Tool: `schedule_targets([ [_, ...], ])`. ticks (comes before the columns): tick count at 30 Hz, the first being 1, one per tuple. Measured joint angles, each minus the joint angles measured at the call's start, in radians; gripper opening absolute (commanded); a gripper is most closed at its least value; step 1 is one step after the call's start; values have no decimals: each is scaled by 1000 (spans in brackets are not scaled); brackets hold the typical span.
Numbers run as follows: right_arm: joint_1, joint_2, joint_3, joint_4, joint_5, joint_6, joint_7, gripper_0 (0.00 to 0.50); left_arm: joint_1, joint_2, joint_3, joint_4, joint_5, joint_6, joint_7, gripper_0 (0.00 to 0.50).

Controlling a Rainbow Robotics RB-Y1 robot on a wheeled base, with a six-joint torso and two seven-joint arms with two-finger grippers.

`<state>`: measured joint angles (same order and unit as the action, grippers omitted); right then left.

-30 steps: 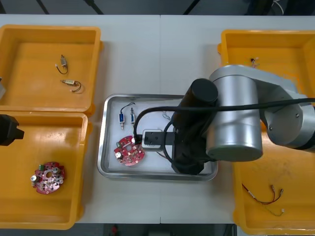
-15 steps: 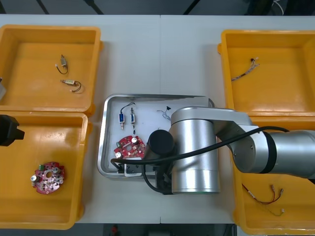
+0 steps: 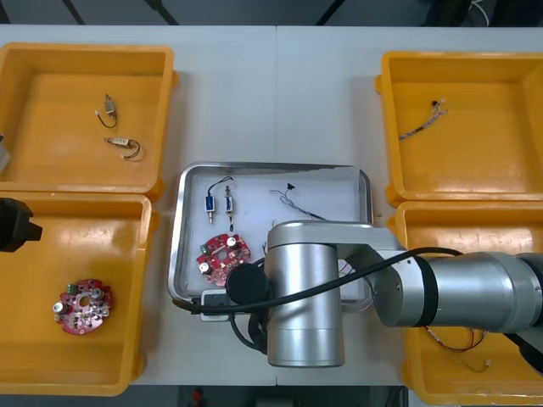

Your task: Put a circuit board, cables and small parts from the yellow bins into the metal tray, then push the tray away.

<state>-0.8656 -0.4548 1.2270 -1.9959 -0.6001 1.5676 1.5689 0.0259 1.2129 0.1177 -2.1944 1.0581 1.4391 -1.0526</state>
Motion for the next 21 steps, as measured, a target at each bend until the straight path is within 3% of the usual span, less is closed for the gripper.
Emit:
schedule_targets([
  [8, 47, 0, 20, 0, 68, 0, -12, 500, 0, 0, 0, 0, 0, 0, 0, 500],
  [21, 68, 0, 20, 20, 103, -8, -19, 500, 0, 0, 0, 0, 0, 0, 0, 500],
])
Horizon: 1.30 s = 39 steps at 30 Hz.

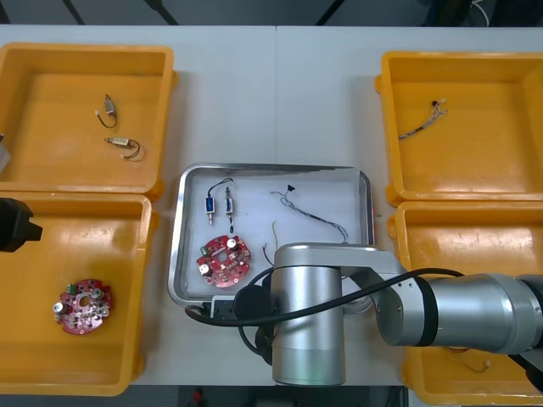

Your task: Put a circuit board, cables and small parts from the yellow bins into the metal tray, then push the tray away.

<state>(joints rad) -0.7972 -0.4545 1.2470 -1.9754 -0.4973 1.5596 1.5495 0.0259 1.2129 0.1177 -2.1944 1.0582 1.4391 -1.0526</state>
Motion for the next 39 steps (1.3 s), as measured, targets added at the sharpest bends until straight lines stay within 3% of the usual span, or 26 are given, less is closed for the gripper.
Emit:
schedule_targets([
  [1, 0, 0, 0, 5, 0, -5, -4, 314, 0, 0, 0, 0, 0, 0, 0, 500],
  [2, 0, 0, 0, 9, 1, -8, -5, 194, 0, 0, 0, 0, 0, 0, 0, 500],
  [3, 0, 0, 0, 11, 4, -8, -5, 194, 0, 0, 0, 0, 0, 0, 0, 500],
  [4, 0, 0, 0, 11, 5, -8, -5, 44, 0, 0, 0, 0, 0, 0, 0, 500],
  [5, 0, 0, 0, 11, 8, -9, -5, 24, 0, 0, 0, 0, 0, 0, 0, 500],
  [7, 0, 0, 0, 12, 11, -9, -5, 0, 0, 0, 0, 0, 0, 0, 0, 500],
  [19, -8, 0, 0, 12, 76, -10, -8, 0, 0, 0, 0, 0, 0, 0, 0, 500],
  [39, -198, -39, 5, 60, 75, -37, -42, 0, 0, 0, 0, 0, 1, 0, 0, 500],
])
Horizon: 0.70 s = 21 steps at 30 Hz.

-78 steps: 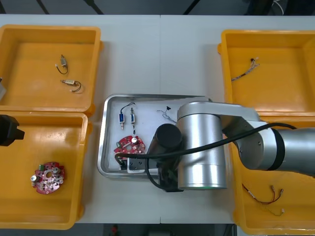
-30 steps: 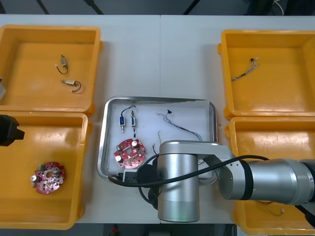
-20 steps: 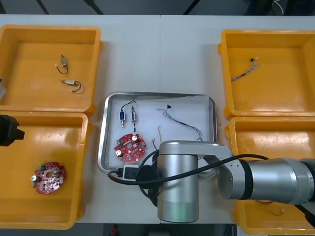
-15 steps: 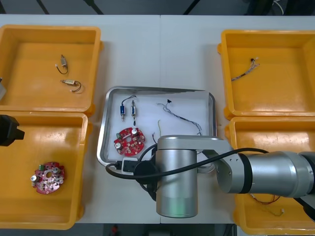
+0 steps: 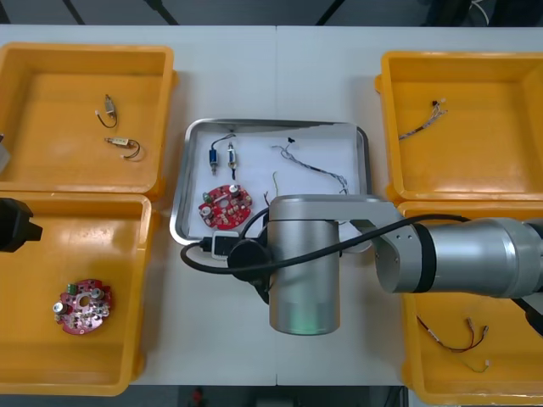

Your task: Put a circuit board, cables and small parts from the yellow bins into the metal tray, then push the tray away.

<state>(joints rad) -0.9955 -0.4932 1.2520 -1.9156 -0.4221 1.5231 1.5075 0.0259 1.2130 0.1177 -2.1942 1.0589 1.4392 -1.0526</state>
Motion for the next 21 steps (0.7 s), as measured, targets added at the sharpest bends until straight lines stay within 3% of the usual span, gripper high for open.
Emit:
schedule_targets([
  [15, -113, 0, 0, 165, 0, -92, 1, 0, 0, 0, 0, 0, 0, 0, 0, 500],
  [21, -143, -1, 0, 236, 0, -195, 38, 0, 0, 0, 0, 0, 0, 0, 0, 500],
])
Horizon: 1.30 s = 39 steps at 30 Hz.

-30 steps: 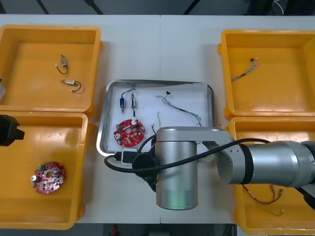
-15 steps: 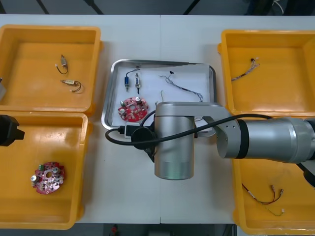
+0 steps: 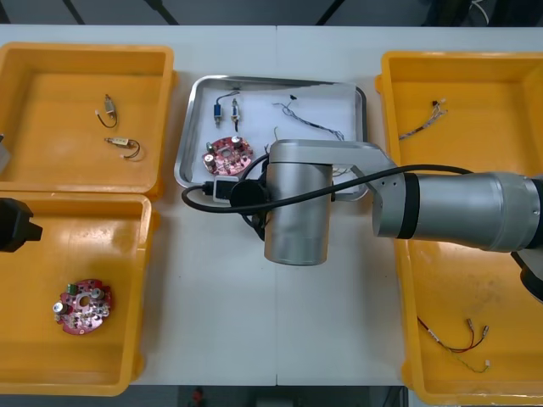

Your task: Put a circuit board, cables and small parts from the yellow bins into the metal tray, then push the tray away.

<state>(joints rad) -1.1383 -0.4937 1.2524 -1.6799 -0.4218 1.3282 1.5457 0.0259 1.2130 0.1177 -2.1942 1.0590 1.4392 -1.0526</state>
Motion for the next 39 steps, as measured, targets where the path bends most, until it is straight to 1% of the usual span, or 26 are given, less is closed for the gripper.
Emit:
schedule_targets([
  [4, -9, 0, 0, 51, 5, -70, 16, 0, 0, 0, 0, 0, 0, 0, 0, 500],
  [8, -17, 0, 0, 130, 8, -192, 17, 0, 0, 0, 0, 0, 0, 0, 0, 500],
  [14, -27, 0, 0, 234, 36, -325, 45, 0, 0, 0, 0, 0, 0, 0, 0, 500],
  [19, -32, 0, 0, 298, 56, -429, 59, 0, 0, 0, 0, 0, 0, 0, 0, 500],
  [26, -47, 0, 0, 383, 62, -563, 62, 0, 0, 0, 0, 0, 0, 0, 0, 500],
  [29, -54, 0, 0, 427, 65, -631, 82, 0, 0, 0, 0, 0, 0, 0, 0, 500],
  [34, -60, 0, 0, 476, 66, -702, 84, 0, 0, 0, 0, 0, 0, 0, 0, 500],
  [39, -60, 0, 0, 488, 66, -714, 84, 0, 0, 0, 0, 0, 0, 0, 0, 500],
])
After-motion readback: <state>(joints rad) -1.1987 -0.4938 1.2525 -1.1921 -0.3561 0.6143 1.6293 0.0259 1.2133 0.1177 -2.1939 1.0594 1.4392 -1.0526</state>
